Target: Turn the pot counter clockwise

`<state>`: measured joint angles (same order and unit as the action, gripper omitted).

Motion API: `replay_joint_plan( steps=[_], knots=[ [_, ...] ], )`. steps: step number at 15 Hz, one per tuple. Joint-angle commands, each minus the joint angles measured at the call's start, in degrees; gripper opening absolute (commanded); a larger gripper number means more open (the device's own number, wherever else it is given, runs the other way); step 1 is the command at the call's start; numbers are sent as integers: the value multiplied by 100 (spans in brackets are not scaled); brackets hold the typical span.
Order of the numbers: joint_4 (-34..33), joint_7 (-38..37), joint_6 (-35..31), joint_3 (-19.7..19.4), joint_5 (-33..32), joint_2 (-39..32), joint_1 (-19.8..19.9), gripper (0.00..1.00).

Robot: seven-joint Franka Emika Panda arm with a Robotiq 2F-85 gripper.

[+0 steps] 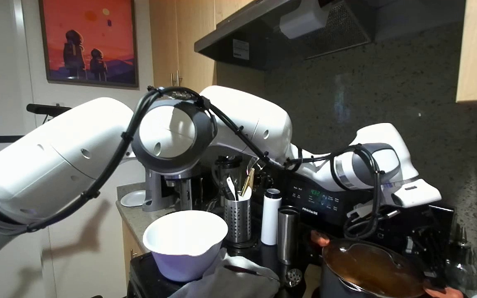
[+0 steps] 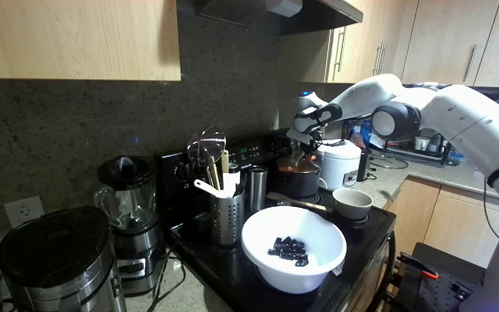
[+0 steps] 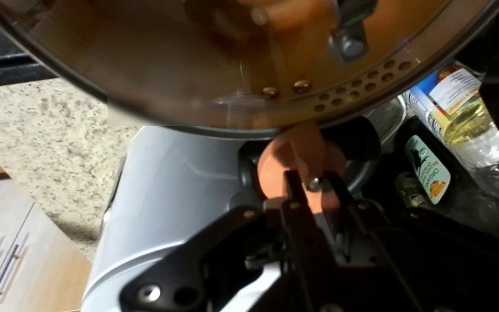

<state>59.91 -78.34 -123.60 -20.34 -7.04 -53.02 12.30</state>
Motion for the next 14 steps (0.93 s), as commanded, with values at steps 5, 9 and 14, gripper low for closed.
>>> replay_joint_plan(
  steps=[5,9,14],
  knots=[
    [1162,-846,-118,-477,-300,573,-526,30],
    [1328,-751,-90,-504,-291,690,-590,67],
    [1410,-539,-38,-546,-470,896,-685,100]
  ],
)
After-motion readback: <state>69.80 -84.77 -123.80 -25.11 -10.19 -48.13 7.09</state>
